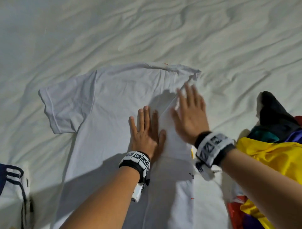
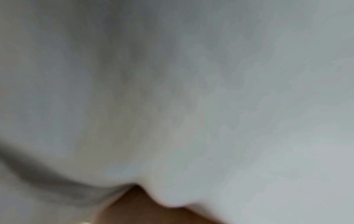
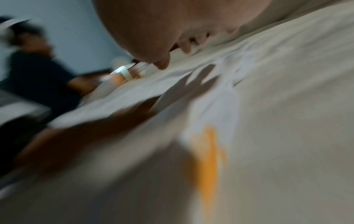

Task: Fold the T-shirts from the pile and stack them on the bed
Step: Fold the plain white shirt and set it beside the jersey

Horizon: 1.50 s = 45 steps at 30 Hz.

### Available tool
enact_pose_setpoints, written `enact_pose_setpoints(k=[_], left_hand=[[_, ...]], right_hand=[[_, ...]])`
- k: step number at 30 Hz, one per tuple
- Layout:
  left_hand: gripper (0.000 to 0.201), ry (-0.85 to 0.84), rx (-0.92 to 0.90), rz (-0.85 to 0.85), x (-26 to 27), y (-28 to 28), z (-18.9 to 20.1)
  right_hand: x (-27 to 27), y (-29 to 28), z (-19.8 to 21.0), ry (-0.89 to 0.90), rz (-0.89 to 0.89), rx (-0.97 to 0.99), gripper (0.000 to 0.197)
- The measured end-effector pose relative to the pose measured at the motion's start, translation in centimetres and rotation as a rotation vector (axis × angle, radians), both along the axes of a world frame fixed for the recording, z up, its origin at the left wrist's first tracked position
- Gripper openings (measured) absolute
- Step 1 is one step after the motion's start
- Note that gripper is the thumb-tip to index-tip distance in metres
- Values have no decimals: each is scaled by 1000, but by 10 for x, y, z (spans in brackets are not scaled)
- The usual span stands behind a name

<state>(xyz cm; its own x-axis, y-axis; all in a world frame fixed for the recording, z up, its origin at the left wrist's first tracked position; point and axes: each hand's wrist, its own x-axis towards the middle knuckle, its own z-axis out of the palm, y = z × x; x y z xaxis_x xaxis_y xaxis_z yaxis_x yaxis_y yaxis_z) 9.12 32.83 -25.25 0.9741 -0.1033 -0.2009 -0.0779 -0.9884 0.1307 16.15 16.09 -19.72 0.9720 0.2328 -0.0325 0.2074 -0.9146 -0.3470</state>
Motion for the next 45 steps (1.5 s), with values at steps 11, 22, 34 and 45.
enact_pose_setpoints(k=[11,22,34,45], left_hand=[[78,2,26,13,3,-4,1],[72,16,-437,133,-10,30,42],[42,-25,-143,944,-45,173,61],[35,51,-72,726,-22,194,43]], right_hand=[[36,-50,-32,174,251,-422,70],[36,13,24,59,-162,-215,79],[32,216,27,86,202,-204,41],[102,281,17,342,-43,-7,54]])
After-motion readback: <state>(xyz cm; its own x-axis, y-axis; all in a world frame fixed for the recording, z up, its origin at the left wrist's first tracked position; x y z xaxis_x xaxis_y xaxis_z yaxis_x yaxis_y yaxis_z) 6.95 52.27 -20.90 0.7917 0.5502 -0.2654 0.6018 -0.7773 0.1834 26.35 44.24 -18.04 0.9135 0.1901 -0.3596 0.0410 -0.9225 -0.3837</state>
